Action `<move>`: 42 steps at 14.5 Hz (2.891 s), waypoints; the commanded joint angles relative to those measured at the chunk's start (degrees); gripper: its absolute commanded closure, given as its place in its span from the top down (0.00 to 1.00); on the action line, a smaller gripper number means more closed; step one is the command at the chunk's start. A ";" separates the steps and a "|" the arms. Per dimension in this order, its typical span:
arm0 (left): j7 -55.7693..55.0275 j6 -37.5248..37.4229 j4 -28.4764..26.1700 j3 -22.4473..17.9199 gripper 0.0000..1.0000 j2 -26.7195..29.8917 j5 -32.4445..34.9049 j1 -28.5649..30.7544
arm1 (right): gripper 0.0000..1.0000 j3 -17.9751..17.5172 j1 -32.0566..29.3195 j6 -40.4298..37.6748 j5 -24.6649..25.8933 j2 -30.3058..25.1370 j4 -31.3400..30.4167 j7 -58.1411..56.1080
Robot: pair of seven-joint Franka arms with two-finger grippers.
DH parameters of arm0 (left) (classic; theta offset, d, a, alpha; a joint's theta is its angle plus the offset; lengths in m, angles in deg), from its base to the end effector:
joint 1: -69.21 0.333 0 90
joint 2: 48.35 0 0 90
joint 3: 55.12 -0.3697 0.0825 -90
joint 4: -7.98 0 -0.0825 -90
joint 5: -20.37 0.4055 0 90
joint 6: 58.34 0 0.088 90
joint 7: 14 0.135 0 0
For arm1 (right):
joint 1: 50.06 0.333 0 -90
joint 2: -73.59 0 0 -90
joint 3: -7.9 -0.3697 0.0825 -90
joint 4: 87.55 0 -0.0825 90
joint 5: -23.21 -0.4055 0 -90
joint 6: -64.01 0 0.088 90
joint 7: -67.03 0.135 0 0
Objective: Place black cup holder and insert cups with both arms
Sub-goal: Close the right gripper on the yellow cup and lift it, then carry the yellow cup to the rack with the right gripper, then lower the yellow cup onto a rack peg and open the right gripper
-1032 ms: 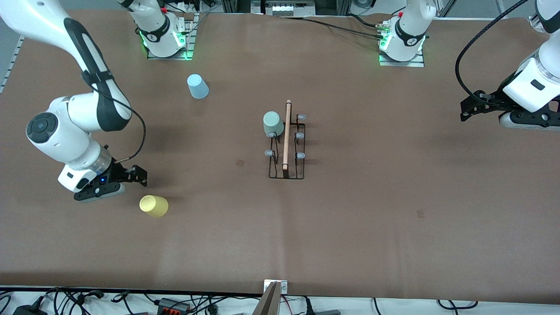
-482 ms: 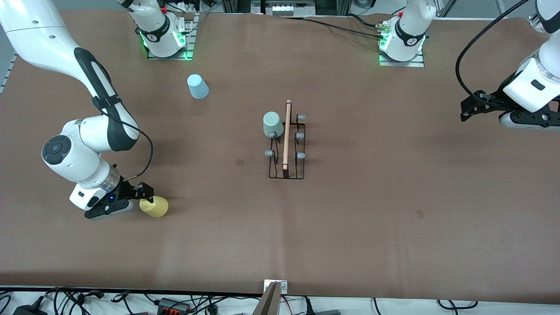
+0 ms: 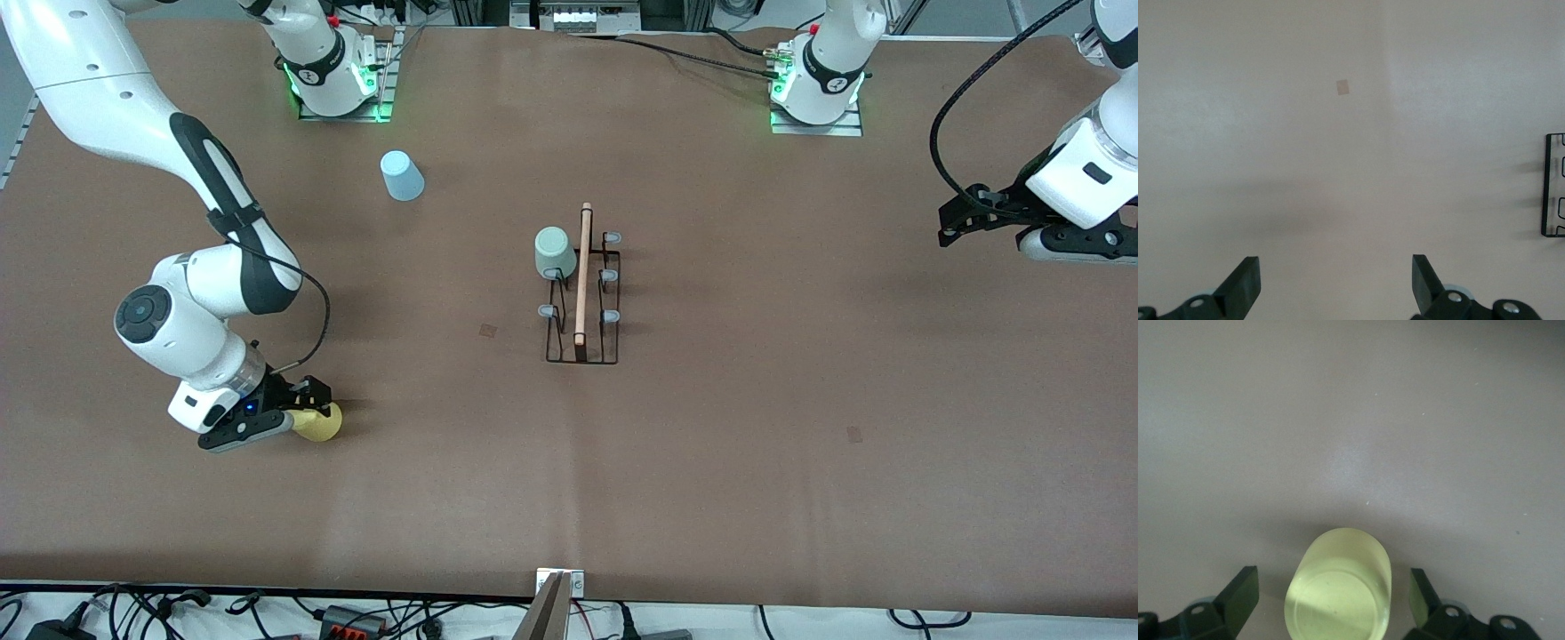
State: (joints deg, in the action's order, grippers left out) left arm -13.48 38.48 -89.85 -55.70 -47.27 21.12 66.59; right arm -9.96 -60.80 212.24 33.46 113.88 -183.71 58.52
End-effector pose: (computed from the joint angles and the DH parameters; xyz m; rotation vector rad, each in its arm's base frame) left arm 0.5758 -0.0188 0.6036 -3.1280 0.0723 -0.0022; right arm 0.7554 0.0619 0.2309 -3.0043 -0.4845 -0.3760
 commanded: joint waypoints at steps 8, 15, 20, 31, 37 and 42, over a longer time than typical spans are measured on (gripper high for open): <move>1.33 -0.05 -0.61 -0.29 1.00 0.59 -0.22 -0.11 | 1.00 0.37 0.20 0.47 0.04 0.76 -0.69 0.25; 1.33 -0.14 -0.61 -0.29 1.00 0.59 -0.22 -0.11 | 0.49 1.16 0.02 0.38 0.13 0.41 -0.87 -0.90; 1.33 -0.05 -0.53 -0.29 1.00 0.59 -0.31 -0.02 | 0.15 1.16 0.46 -0.93 0.13 -1.87 -0.43 -0.72; 1.42 -0.32 -0.53 -0.38 1.00 0.59 -0.31 0.42 | 0.15 1.07 22.67 -19.39 -8.22 -19.63 -0.78 42.48; 1.42 -0.32 -0.53 -0.38 1.00 0.59 -0.31 0.42 | 0.15 1.16 34.81 -18.95 -0.41 -16.48 2.02 65.35; 1.42 -0.32 -0.53 -0.38 1.00 0.59 -0.31 0.42 | 0.15 1.33 37.20 -18.78 1.80 -12.35 5.80 68.10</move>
State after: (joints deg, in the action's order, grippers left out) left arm -13.48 38.40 -89.87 -55.85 -47.27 21.12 66.94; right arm -9.48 -24.30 193.61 33.83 98.85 -181.74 125.29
